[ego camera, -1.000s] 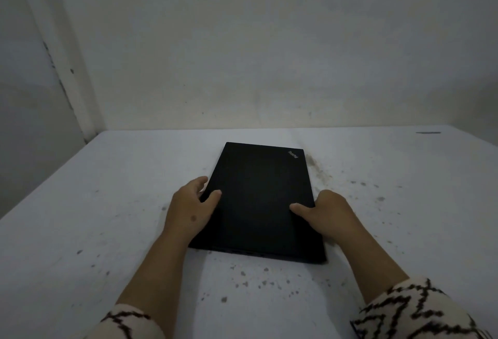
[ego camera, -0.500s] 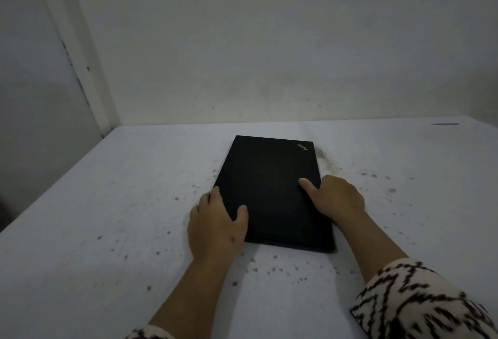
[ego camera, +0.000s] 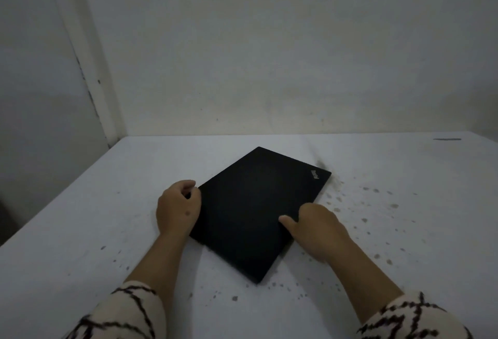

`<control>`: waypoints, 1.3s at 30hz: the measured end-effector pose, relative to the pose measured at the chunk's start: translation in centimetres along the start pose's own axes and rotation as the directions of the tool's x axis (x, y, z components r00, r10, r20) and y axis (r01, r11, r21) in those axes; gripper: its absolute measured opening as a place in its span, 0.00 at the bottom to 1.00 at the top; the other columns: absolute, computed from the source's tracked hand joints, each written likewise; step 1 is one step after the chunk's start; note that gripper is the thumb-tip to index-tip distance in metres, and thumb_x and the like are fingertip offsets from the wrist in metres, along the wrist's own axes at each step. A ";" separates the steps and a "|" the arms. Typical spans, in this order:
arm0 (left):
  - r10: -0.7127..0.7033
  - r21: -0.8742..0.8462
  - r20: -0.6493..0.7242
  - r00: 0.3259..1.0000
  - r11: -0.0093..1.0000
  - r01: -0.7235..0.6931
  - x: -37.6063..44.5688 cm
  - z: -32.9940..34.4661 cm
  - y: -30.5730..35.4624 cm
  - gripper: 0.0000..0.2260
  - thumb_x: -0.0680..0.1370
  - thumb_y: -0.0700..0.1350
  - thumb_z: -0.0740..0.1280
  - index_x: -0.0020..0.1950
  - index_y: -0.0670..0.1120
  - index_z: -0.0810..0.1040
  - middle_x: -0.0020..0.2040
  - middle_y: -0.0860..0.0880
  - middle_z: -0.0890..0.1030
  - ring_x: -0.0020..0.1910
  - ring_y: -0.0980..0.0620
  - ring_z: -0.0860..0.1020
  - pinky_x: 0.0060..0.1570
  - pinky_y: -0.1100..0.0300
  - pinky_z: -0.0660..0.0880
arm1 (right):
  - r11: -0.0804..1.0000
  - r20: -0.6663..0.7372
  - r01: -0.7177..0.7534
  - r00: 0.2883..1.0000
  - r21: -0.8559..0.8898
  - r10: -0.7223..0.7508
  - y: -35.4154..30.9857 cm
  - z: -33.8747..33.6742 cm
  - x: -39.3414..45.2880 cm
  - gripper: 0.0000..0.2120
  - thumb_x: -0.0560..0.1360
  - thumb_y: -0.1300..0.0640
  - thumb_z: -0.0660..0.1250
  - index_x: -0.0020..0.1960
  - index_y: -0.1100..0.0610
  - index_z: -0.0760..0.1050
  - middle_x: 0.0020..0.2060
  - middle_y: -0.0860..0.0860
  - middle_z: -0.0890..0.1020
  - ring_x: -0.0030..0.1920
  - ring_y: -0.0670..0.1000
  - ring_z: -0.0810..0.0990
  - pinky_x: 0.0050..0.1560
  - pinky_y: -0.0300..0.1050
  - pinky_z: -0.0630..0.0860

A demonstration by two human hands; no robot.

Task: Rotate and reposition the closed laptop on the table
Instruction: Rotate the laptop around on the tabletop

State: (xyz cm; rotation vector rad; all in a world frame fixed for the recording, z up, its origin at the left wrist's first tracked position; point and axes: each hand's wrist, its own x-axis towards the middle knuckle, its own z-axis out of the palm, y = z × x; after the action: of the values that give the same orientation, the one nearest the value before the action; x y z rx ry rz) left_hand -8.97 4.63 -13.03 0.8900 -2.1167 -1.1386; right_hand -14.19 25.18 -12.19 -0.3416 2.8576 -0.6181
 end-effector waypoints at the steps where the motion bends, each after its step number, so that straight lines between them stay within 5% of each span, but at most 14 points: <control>1: -0.008 -0.007 -0.003 1.000 1.000 0.008 0.2 0.1 -0.1 0.15 0.75 0.41 0.62 0.61 0.41 0.77 0.60 0.41 0.80 0.59 0.43 0.77 0.58 0.53 0.72 | 1.000 0.007 0.013 1.000 0.009 -0.013 -0.1 -0.1 -0.1 0.22 0.78 0.44 0.59 0.31 0.55 0.61 0.29 0.50 0.66 0.28 0.47 0.64 0.28 0.40 0.60; 4: -0.026 0.042 -0.005 1.000 0.999 0.026 -0.5 0.5 -0.2 0.20 0.75 0.43 0.62 0.67 0.41 0.70 0.69 0.41 0.72 0.67 0.42 0.69 0.66 0.49 0.66 | 1.000 -0.029 0.008 1.000 -0.002 -0.009 0.2 -0.9 0.9 0.24 0.76 0.41 0.61 0.30 0.55 0.62 0.27 0.50 0.67 0.27 0.48 0.66 0.28 0.41 0.61; 9: -0.124 0.021 0.134 0.983 0.992 0.122 -6.7 1.7 1.0 0.36 0.74 0.46 0.65 0.76 0.44 0.48 0.78 0.43 0.37 0.76 0.45 0.37 0.74 0.50 0.45 | 0.996 -0.317 -0.034 0.948 -0.079 0.007 1.8 -3.1 5.8 0.21 0.76 0.39 0.59 0.41 0.58 0.70 0.42 0.56 0.79 0.40 0.55 0.74 0.41 0.46 0.70; 14: -0.280 -0.070 0.292 0.914 0.947 0.313 -11.3 2.9 2.5 0.43 0.74 0.47 0.66 0.75 0.49 0.34 0.73 0.49 0.23 0.75 0.48 0.32 0.75 0.51 0.43 | 0.992 -0.289 0.076 0.952 -0.102 -0.103 2.1 -3.3 10.6 0.25 0.75 0.40 0.61 0.58 0.60 0.73 0.58 0.60 0.76 0.60 0.61 0.72 0.57 0.56 0.72; 17: -0.337 -0.218 0.271 0.902 0.891 0.399 -11.5 3.0 2.7 0.43 0.74 0.46 0.66 0.75 0.51 0.36 0.73 0.53 0.25 0.77 0.48 0.39 0.76 0.50 0.51 | 0.979 -0.219 0.082 0.968 -0.186 -0.123 1.8 -3.0 12.4 0.30 0.75 0.37 0.59 0.66 0.59 0.71 0.64 0.59 0.73 0.66 0.62 0.69 0.64 0.58 0.67; 23: -0.369 -0.365 0.196 0.909 0.832 0.416 -11.5 3.2 3.3 0.40 0.74 0.43 0.67 0.76 0.55 0.43 0.76 0.57 0.33 0.77 0.49 0.49 0.72 0.47 0.61 | 0.986 -0.158 0.011 0.987 -0.166 -0.038 1.8 -2.4 14.1 0.32 0.74 0.33 0.55 0.64 0.58 0.72 0.64 0.58 0.73 0.66 0.62 0.68 0.66 0.60 0.63; 30: -0.326 -0.421 0.050 0.944 0.850 0.316 -11.8 3.2 2.8 0.27 0.74 0.43 0.66 0.70 0.60 0.65 0.78 0.56 0.44 0.77 0.51 0.52 0.74 0.48 0.57 | 0.998 -0.133 -0.012 0.991 -0.063 0.004 2.0 -2.5 14.2 0.33 0.73 0.33 0.58 0.63 0.58 0.72 0.66 0.60 0.69 0.69 0.62 0.64 0.66 0.60 0.63; 36: -0.226 -0.501 -0.010 0.974 0.844 0.190 -10.8 2.3 2.7 0.17 0.75 0.42 0.63 0.63 0.55 0.74 0.77 0.51 0.57 0.76 0.52 0.55 0.66 0.60 0.54 | 0.998 -0.205 -0.065 0.977 0.012 0.066 3.4 -2.6 12.6 0.32 0.71 0.32 0.60 0.61 0.58 0.73 0.63 0.59 0.72 0.66 0.61 0.67 0.64 0.60 0.67; 39: -0.193 -0.523 -0.012 0.981 0.838 0.159 -10.3 2.2 2.3 0.12 0.76 0.43 0.63 0.55 0.55 0.78 0.74 0.47 0.66 0.74 0.49 0.61 0.73 0.51 0.58 | 0.994 -0.244 -0.101 0.964 0.048 0.110 4.3 -3.1 11.3 0.33 0.70 0.32 0.60 0.62 0.59 0.73 0.62 0.60 0.72 0.65 0.62 0.68 0.63 0.60 0.69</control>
State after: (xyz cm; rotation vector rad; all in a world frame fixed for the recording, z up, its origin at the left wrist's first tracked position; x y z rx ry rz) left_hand -4.91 14.61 -13.87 0.8506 -1.5641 -1.6502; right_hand -26.53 27.19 -12.93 -0.1119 3.0704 -0.7359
